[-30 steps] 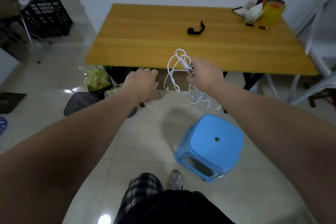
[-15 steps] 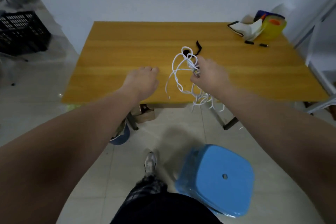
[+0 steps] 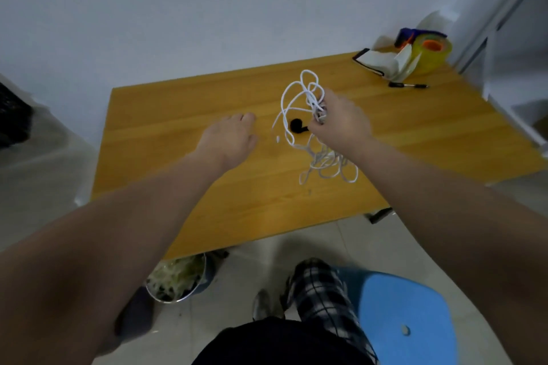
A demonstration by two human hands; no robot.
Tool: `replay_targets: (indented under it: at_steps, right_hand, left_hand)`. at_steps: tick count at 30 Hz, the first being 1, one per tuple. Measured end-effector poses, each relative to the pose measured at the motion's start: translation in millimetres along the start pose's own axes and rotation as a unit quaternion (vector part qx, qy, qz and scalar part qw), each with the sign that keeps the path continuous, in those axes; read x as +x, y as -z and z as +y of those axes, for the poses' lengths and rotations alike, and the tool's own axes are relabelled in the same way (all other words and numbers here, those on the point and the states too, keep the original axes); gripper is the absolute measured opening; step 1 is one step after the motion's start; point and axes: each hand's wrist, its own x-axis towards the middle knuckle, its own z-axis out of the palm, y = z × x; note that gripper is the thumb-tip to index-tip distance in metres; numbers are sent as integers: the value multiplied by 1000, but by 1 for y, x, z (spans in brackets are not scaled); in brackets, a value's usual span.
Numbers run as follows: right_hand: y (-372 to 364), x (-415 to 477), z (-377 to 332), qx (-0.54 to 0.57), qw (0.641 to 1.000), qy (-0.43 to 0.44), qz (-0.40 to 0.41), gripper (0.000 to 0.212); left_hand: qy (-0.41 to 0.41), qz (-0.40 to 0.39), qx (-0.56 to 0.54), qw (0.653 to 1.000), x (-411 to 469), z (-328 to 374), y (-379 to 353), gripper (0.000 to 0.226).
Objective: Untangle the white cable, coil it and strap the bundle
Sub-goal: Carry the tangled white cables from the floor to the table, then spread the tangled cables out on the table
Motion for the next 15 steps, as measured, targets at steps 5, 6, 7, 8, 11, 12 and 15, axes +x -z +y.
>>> replay_targets:
  at_steps: [5,6,7,8,11,12,15]
  right_hand:
    - [0,24,13,-17,1000,-10,9,25]
    - [-1,32,16,-15,1000,-12,7,25]
    - [0,41,17,-11,1000,-11,4,25]
    - [1,51,20,-2,1000,-8,0,26]
    - [9,88,31,49,999,15,-10,33]
    - [11,100,36,62,998,23,-16,34]
    - [10,139,54,54,997,37,-40,31]
  left_hand:
    - [-12,2,-21,1000,34,2,1,47]
    - [-12,4,-25,1000,41,2,1,47]
    - [-12,6,-31,999,47,3,2,47]
    - [-12,7,-37,999,55,4,2,47]
    - [-10,26,-40,999,82,8,7,47]
    - [-8,37,-43,998,94,8,8,47]
    - [8,59,-80,995,134,13,7,49]
